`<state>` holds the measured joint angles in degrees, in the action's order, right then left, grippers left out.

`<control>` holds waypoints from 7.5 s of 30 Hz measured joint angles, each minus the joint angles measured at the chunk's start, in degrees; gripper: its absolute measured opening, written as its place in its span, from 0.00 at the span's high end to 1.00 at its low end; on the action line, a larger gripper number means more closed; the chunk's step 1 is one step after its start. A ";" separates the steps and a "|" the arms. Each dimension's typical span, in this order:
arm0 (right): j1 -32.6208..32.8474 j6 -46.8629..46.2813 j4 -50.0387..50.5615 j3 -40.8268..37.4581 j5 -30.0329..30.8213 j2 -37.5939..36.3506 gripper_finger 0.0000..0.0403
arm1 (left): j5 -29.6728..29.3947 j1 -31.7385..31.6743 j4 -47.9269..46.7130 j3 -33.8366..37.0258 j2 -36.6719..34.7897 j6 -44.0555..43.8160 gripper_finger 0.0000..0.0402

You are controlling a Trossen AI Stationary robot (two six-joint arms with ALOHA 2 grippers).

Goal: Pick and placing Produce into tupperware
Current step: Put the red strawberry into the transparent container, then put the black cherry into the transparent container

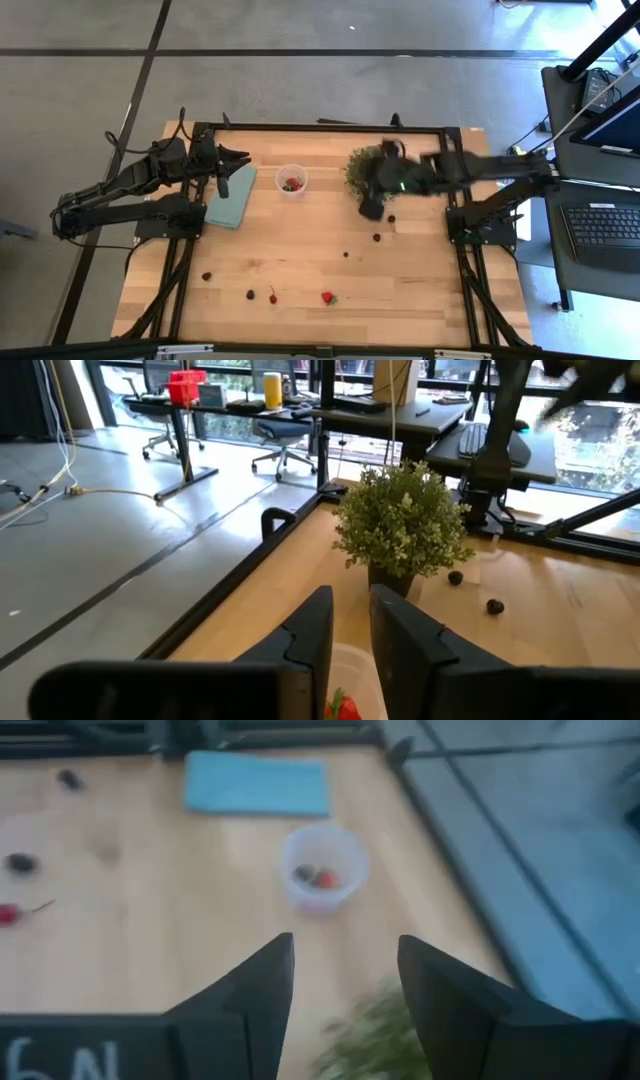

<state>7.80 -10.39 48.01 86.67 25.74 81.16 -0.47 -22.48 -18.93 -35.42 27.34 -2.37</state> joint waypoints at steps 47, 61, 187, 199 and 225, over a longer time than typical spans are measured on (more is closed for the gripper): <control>22.15 -2.75 -66.02 -41.31 -7.87 11.68 0.22 | 4.33 8.63 -2.37 0.00 2.12 1.07 0.72; 22.81 3.10 -66.16 -24.93 -18.87 32.39 0.22 | 4.07 8.63 -3.76 0.00 3.09 0.23 0.77; -23.50 7.65 -7.87 30.17 -34.96 52.38 0.64 | -5.03 8.62 -5.91 0.00 3.10 4.42 0.78; -23.48 7.65 -7.86 30.15 -34.96 52.38 0.46 | -5.02 8.61 -5.92 -0.01 3.10 3.96 0.72; -16.98 7.90 10.63 40.07 -12.17 29.36 0.35 | -5.01 8.61 -5.91 0.00 3.10 4.50 0.75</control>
<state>-9.18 -2.49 58.64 126.74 13.58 110.51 -5.48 -13.87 -24.84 -35.42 30.44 2.13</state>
